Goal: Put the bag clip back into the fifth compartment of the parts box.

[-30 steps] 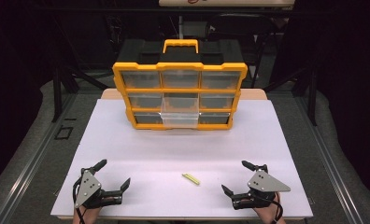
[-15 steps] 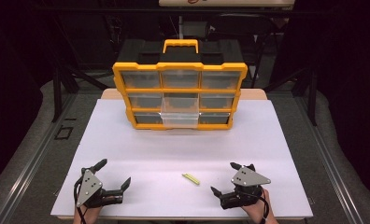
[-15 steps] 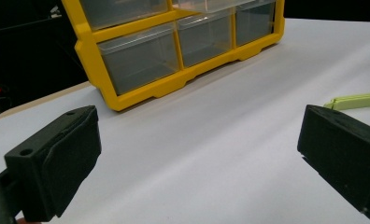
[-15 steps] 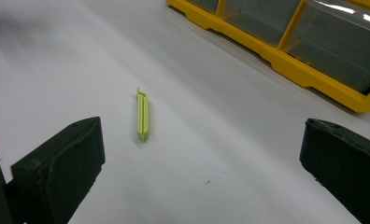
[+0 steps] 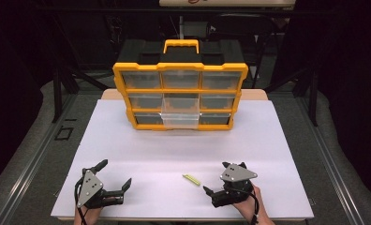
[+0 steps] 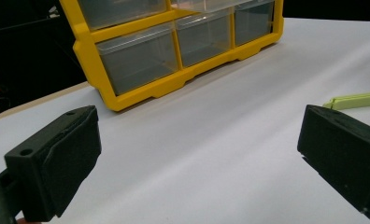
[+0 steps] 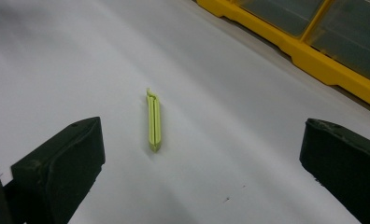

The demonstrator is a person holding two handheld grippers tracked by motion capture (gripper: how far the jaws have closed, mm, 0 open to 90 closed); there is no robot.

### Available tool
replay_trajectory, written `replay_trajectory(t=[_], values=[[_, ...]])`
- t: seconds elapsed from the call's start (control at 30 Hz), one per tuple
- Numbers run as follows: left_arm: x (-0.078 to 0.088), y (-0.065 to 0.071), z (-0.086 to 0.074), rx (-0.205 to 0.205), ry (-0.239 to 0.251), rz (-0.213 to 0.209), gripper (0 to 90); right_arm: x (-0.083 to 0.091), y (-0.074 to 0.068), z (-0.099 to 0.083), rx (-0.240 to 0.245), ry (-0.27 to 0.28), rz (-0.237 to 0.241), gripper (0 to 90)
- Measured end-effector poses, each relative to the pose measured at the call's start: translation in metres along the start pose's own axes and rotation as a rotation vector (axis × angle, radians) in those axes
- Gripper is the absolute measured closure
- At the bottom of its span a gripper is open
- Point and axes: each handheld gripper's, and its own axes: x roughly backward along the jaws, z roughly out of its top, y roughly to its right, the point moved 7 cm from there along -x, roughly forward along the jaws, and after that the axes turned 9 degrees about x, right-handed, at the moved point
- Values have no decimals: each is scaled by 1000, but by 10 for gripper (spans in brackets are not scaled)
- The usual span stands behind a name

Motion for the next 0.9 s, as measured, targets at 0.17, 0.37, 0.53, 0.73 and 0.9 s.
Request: replay_trajectory(t=[0.17,0.37,0.53,0.73,0.9], values=[[0,0,0,-2,-2,1,0,-6,-3,3,5,-24,8,0],[0,0,0,-1,-1,2,0,-12,-6,7,14,-53,17,0],[0,0,0,-3,0,1,0,-17,-8,11,17,-69,23,0],[1,0,0,-4,2,2,0,-25,-12,13,34,-115,33,0],[1,0,0,-2,3,1,0,-29,-13,13,39,-136,36,0]])
